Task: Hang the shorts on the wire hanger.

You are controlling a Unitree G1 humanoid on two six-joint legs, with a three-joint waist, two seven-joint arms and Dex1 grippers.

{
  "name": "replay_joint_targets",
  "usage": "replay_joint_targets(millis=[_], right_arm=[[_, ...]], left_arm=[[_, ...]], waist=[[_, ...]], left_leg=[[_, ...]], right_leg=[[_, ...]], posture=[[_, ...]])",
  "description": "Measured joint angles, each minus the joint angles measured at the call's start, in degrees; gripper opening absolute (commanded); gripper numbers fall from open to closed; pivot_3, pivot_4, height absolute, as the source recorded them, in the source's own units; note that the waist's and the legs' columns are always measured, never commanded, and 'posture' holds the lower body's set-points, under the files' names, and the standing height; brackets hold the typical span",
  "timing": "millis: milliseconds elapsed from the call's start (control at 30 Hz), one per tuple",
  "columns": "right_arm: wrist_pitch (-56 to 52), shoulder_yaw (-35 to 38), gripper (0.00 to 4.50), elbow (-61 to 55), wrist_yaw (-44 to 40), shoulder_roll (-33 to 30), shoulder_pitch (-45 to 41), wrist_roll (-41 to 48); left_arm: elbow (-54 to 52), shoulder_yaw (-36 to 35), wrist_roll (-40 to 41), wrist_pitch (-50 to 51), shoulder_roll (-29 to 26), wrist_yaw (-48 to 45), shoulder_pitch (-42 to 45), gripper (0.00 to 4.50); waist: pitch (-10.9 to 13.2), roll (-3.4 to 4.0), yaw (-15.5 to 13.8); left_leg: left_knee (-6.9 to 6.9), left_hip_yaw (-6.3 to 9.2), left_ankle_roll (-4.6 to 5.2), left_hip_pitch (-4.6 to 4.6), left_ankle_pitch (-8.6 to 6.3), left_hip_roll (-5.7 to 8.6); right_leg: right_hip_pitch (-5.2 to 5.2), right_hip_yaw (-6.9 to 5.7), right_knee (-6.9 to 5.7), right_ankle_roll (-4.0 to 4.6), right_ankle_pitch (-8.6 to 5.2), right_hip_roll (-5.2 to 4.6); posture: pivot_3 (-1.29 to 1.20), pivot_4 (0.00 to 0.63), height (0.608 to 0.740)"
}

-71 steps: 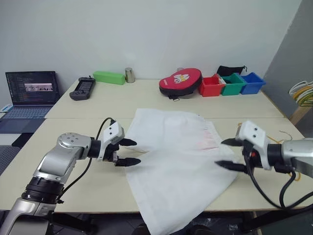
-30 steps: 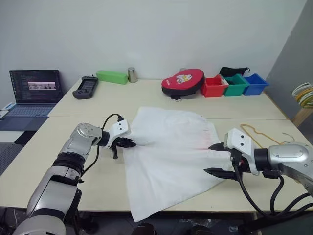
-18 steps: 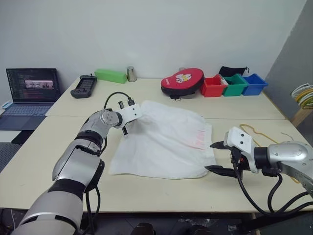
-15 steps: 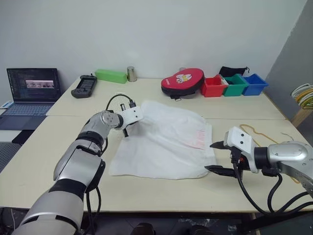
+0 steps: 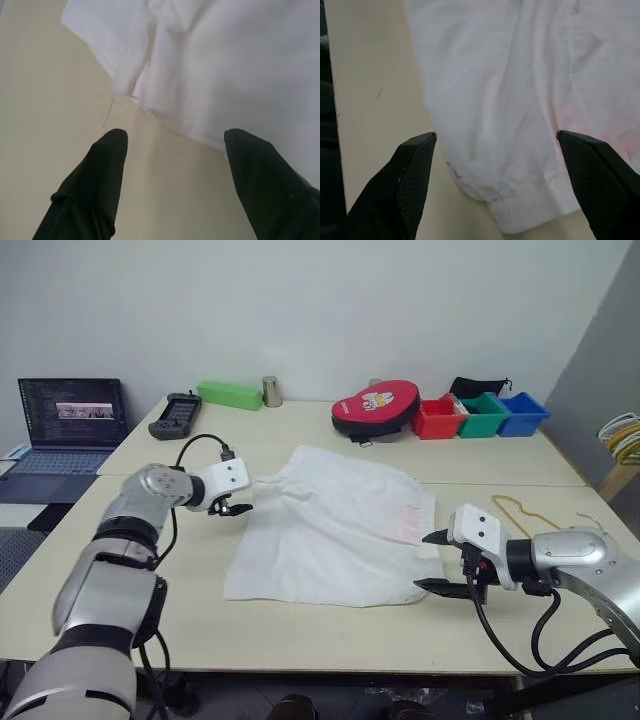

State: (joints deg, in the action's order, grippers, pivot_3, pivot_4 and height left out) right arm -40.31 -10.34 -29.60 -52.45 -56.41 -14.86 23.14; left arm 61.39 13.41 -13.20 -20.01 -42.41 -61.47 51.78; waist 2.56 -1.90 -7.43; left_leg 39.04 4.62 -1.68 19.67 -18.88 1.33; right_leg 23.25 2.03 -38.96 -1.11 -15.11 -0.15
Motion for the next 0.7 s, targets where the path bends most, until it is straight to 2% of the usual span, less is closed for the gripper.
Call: replay_joint_targets(millis=[67, 200, 333, 500, 700], right_arm=[[4.1, -1.9, 4.08, 2.7, -1.7, -1.1, -0.5, -3.5], [12.8, -4.8, 4.08, 9.9, -5.4, -2.2, -1.9, -10.1], [21.1, -7.3, 4.08, 15.9, -9.2, -2.4, -3.4, -15.7], [27.5, -10.2, 4.08, 21.3, -14.0, -2.5, -3.7, -20.1], [28.7, -10.3, 4.08, 23.1, -15.2, 0.1, -4.1, -22.3]], left_arm=[[-8.9, -2.2, 4.9, 4.6, -1.7, -6.1, -5.9, 3.19], [-33.9, -5.7, 16.6, 20.8, -5.9, -16.6, -21.9, 3.19], [-47.7, -8.5, 21.0, 26.8, -8.4, -17.6, -32.5, 3.19], [-52.9, -8.8, 22.0, 29.1, -8.4, -15.5, -39.7, 3.19], [-51.0, -5.7, 18.5, 24.5, -6.0, -12.4, -39.7, 3.19]], waist=[[0.0, 0.01, -0.4], [0.0, 0.01, -0.6], [0.0, 0.08, -1.6], [-0.1, 0.19, -2.5], [-0.1, 0.23, -3.7]], left_leg=[[0.00, 0.01, 0.00, 0.00, 0.00, -0.06], [0.00, 0.03, 0.00, 0.01, 0.00, -0.31], [-0.01, 0.03, 0.00, -0.05, 0.00, -0.35], [-0.02, 0.00, 0.01, -0.09, 0.00, -0.15], [-0.02, -0.04, 0.00, -0.08, 0.00, -0.05]], right_leg=[[0.00, 0.02, 0.00, 0.00, 0.00, -0.03], [0.00, 0.15, 0.00, 0.00, 0.00, -0.09], [-0.03, 0.13, -0.01, 0.01, -0.01, -0.06], [-0.06, 0.10, 0.00, 0.02, -0.02, -0.01], [-0.05, 0.09, 0.04, 0.03, -0.02, -0.03]], posture=[[0.33, 0.000, 0.740], [0.35, 0.000, 0.740], [0.36, 0.000, 0.740], [0.36, 0.000, 0.740], [0.34, 0.000, 0.740]])
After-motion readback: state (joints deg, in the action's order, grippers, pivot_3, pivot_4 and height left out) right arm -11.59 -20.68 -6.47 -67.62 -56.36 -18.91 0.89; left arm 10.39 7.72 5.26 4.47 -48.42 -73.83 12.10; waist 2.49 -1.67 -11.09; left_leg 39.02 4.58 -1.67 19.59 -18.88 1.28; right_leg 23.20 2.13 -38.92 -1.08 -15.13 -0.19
